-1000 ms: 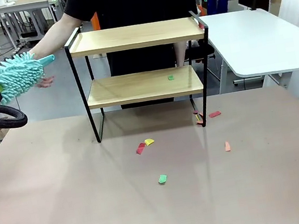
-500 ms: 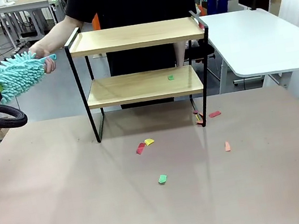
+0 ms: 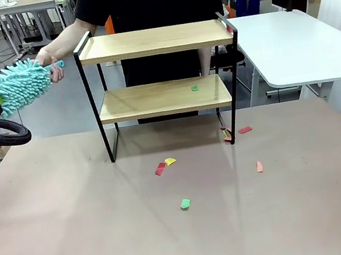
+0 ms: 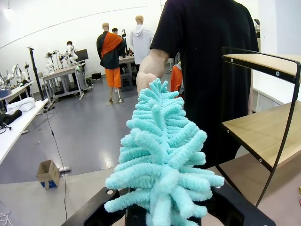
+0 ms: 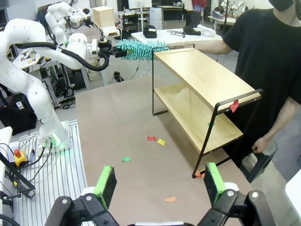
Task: Clean the shelf.
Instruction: Hand the Duster back to the human.
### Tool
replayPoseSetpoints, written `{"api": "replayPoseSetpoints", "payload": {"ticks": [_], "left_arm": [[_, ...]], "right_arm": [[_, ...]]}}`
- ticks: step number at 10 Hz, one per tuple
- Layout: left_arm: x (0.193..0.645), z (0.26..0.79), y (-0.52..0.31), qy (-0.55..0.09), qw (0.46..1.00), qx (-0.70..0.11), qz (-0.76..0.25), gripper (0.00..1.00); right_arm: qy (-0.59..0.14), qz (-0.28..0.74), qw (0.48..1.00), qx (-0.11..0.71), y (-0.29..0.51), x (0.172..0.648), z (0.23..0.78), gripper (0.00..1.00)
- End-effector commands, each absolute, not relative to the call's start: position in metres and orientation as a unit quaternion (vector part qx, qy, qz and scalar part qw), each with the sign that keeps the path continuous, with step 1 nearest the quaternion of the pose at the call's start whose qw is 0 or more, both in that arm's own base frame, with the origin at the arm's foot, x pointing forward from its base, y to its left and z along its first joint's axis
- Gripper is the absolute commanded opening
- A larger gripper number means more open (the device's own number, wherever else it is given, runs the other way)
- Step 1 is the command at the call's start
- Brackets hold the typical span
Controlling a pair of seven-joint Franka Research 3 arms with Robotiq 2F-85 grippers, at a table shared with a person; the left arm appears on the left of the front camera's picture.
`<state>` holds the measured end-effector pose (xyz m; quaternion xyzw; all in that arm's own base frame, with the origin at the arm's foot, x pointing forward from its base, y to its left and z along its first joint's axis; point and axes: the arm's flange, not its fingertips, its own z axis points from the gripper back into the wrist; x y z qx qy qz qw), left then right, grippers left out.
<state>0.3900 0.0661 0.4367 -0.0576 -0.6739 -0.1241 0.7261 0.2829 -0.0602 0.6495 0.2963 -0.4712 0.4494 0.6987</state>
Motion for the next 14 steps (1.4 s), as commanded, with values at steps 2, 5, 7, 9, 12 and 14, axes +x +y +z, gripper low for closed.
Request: {"api": "replayPoseSetpoints", "payload": {"ticks": [2,5,7,9,12,14], "left_arm": [[0.377,0.451,0.066,-0.679,0.724,-0.052,-0.113,1.00],[0.370,0.482,0.063,-0.671,0.733,-0.067,-0.091,1.00],[0.361,0.512,0.072,-0.660,0.743,-0.098,-0.052,1.00],[0.361,0.556,0.102,-0.646,0.747,-0.154,0.028,1.00],[0.364,0.592,0.171,-0.635,0.727,-0.221,0.141,1.00],[0.361,0.599,0.217,-0.635,0.712,-0.237,0.186,1.00]], "right_arm": [[-0.481,0.451,0.690,0.300,-0.059,0.284,0.652,1.00],[-0.481,0.451,0.690,0.300,-0.059,0.284,0.652,1.00],[-0.481,0.451,0.690,0.300,-0.059,0.284,0.652,1.00],[-0.481,0.451,0.690,0.300,-0.059,0.284,0.652,1.00],[-0.481,0.451,0.690,0.300,-0.059,0.284,0.652,1.00],[-0.481,0.451,0.690,0.300,-0.059,0.284,0.652,1.00]]}}
